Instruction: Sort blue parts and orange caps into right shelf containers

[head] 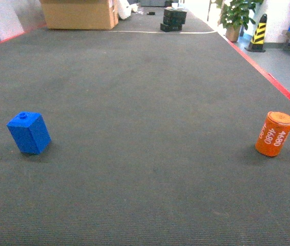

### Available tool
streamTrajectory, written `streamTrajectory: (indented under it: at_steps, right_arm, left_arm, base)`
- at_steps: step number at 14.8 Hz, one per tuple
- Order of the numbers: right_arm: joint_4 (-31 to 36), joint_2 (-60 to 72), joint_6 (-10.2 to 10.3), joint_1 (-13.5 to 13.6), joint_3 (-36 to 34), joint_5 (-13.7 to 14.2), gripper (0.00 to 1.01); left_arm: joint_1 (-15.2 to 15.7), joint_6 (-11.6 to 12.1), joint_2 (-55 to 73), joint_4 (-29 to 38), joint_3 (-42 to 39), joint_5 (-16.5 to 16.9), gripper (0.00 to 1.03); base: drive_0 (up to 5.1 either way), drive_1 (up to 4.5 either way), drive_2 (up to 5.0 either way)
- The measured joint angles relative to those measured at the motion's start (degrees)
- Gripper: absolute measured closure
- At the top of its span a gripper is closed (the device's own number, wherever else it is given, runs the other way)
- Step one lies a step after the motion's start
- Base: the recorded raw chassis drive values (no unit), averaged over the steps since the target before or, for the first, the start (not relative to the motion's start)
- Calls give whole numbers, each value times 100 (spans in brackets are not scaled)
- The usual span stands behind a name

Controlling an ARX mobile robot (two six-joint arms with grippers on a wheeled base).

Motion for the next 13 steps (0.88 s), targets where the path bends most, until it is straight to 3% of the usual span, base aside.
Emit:
streamTrajectory:
  at_steps: [6,7,8,9,12,13]
  right_arm:
    - [0,0,0,0,0,0,3]
    - [-518,219,-118,103,140,330,3]
    - [-238,1005,-168,142,199,601,3]
    - [385,1827,-170,127,223,632,3]
    - [3141,5449,-149,-155,1290,509,3]
    - [3604,6579,-129,-168,1856,424,3]
  left_arm:
    - [0,0,0,2,0,0,5]
    - [0,0,0,0,0,0,5]
    - [0,0,0,2,0,0,5]
    - [0,0,0,4,0,-2,5]
    - [0,2,0,4,0,2,5]
    - [0,0,0,4,0,-2,5]
  base:
    - [0,0,0]
    - [0,0,0]
    - [0,0,0]
    - [0,0,0]
    - [0,0,0]
    - [0,0,0]
